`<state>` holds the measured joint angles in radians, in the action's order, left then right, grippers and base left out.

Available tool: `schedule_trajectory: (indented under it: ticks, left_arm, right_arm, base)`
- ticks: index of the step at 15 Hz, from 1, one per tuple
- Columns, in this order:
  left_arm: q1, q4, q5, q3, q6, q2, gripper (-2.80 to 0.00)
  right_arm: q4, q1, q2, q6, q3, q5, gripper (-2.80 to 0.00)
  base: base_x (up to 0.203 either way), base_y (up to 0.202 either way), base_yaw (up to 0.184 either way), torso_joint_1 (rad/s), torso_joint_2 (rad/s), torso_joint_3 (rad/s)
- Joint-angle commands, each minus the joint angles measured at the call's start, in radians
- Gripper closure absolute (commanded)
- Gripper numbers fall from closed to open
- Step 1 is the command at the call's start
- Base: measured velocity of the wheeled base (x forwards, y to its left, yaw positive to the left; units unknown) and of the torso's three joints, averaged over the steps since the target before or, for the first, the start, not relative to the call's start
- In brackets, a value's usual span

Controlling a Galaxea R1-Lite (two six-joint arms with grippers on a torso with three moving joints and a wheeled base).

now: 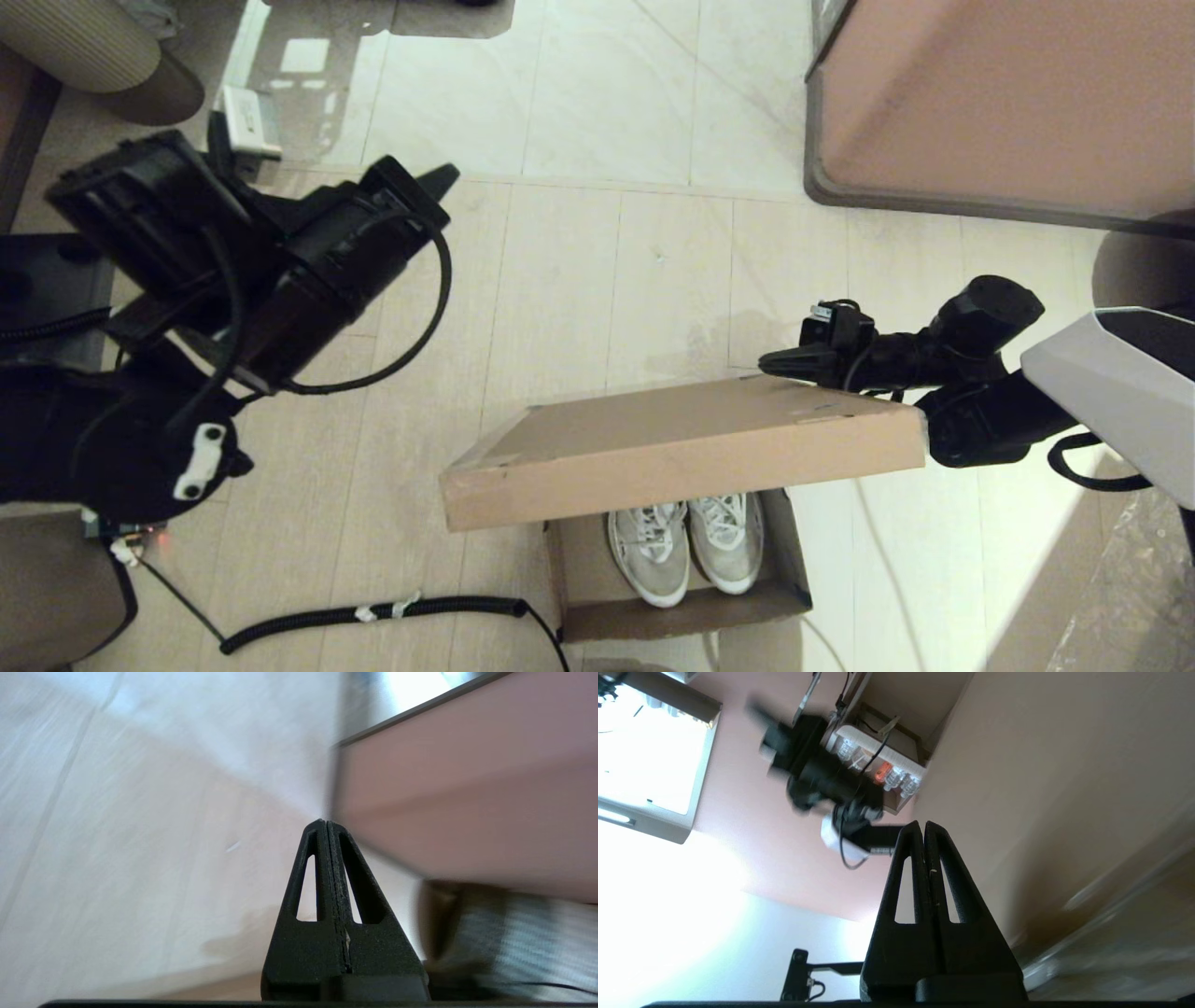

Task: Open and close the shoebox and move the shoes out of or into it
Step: Close the shoe box

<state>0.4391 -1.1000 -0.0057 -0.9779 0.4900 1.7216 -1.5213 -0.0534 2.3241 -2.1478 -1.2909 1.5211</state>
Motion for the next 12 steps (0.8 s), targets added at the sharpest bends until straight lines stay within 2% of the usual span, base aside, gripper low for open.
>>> schedule_trajectory:
  ticks: [1,3,4,6,9,10,12]
  left_arm:
    - [0.006,-0.025,0.000,-0.002,0.002,0.161,0.00]
    - [0.072,-0.094,-0.004,-0.004,-0.009,0.304,0.00]
    - [0.139,-0.132,-0.006,0.020,-0.028,0.359,0.00]
    - [0.282,-0.225,-0.005,0.131,-0.068,0.394,0.00]
    - [0.481,-0.329,0.024,0.309,-0.087,0.406,0.00]
    - [0.534,-0.364,0.045,0.363,-0.090,0.406,0.00]
    - [0.585,-0.416,0.082,0.449,-0.095,0.389,0.00]
  right_arm:
    - [-0.009,0.011,-0.066,0.011,0.075,0.009,0.00]
    - [-0.009,0.032,-0.086,0.049,0.119,0.009,0.00]
    - [-0.009,0.048,-0.096,0.081,0.137,0.009,0.00]
    - [-0.009,0.080,-0.135,0.107,0.158,0.009,0.00]
    - [-0.009,0.110,-0.205,0.109,0.186,0.009,0.00]
    - [-0.009,0.118,-0.237,0.109,0.208,0.009,0.00]
    - [-0.009,0.130,-0.313,0.113,0.255,0.009,0.00]
  base:
    - [0.000,0.000,0.000,0.000,0.00,0.000]
    - [0.000,0.000,0.000,0.000,0.00,0.000]
    - [0.000,0.000,0.000,0.000,0.00,0.000]
    - [0.000,0.000,0.000,0.000,0.00,0.000]
    - [0.000,0.000,0.000,0.000,0.00,0.000]
    - [0.000,0.000,0.000,0.000,0.00,0.000]
    - [0.000,0.000,0.000,0.000,0.00,0.000]
